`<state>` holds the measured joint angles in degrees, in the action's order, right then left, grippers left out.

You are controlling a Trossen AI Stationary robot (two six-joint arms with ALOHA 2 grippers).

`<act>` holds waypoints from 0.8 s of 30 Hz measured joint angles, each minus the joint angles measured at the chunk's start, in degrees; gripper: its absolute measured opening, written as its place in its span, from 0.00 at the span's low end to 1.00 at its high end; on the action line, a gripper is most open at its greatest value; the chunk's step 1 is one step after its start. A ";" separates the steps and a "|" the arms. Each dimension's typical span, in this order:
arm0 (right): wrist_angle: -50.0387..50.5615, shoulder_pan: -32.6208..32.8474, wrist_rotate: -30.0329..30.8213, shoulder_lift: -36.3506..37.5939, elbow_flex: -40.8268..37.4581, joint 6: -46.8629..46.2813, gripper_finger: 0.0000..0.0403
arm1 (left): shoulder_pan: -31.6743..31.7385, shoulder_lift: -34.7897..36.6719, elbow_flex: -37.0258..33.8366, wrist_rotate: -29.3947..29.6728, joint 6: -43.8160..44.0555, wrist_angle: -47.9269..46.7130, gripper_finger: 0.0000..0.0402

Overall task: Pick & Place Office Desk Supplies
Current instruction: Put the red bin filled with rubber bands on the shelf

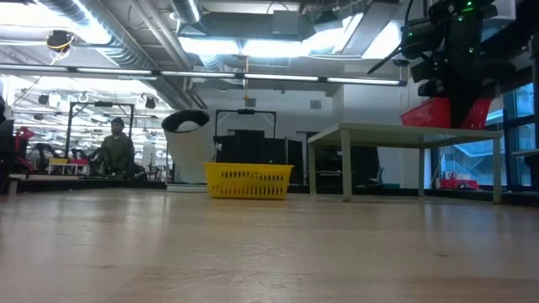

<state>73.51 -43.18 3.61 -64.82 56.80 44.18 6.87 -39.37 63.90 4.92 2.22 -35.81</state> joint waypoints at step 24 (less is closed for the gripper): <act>1.09 0.67 3.24 -0.09 -0.04 -3.93 0.29 | -0.01 0.00 0.00 0.00 0.00 0.00 0.35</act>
<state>74.60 -42.51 6.85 -64.90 56.75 40.25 6.86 -39.37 63.90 4.92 2.22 -35.81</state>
